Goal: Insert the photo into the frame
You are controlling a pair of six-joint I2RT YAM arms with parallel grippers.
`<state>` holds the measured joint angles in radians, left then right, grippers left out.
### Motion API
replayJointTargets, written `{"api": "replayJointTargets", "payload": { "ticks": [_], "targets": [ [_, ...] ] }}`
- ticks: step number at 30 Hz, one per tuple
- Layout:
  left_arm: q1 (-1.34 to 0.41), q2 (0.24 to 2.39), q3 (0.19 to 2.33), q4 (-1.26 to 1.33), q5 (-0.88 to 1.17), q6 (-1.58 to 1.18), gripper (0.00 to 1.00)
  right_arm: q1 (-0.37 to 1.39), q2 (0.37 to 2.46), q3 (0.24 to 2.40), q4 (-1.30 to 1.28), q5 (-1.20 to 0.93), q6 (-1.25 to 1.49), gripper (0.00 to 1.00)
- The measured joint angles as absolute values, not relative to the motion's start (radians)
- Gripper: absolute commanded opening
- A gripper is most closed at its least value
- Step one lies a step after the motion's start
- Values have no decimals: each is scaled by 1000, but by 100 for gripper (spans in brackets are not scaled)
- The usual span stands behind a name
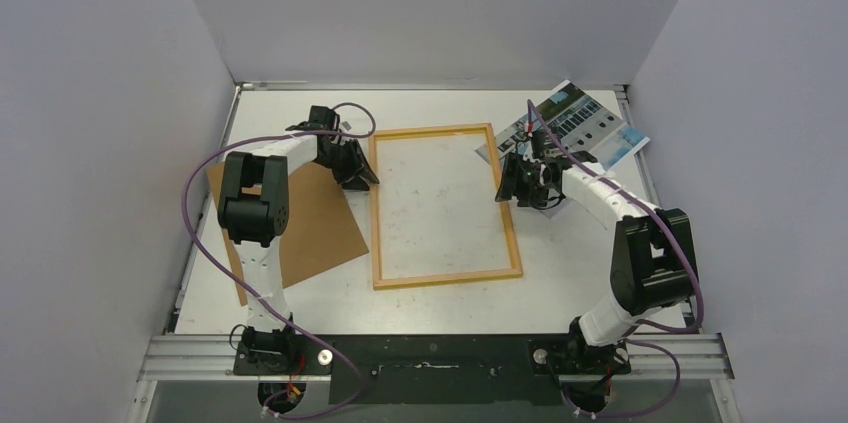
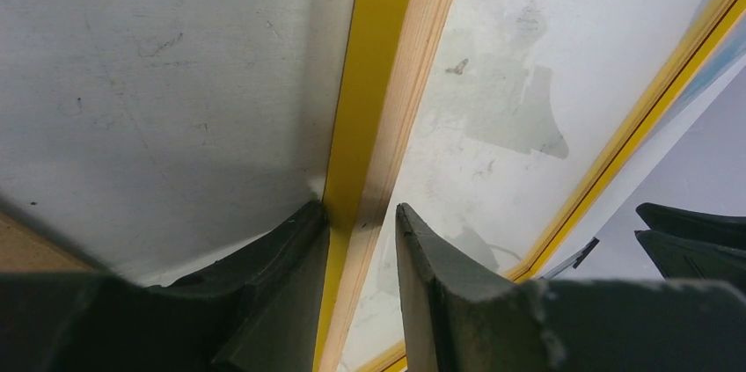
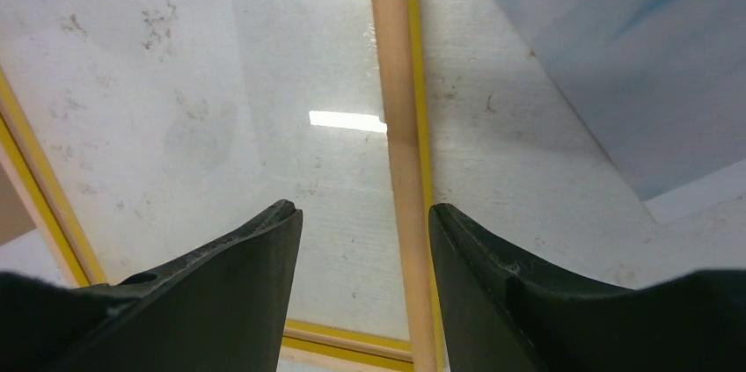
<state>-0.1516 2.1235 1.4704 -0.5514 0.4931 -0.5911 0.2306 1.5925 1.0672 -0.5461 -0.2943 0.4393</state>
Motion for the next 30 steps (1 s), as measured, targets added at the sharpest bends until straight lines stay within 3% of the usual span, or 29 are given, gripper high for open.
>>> {"api": "replayJointTargets", "payload": {
  "ticks": [17,25,30],
  "targets": [
    [-156,2119,1471,-546,503,-595,44,266,1708,1049,-509,-231,464,56],
    [-156,2117,1471,-549,502,-590,44,296,1732,1047,-506,-208,470,44],
    [-155,2114,1471,-553,501,-585,44,299,1732,1043,-509,-194,471,42]
  ]
}}
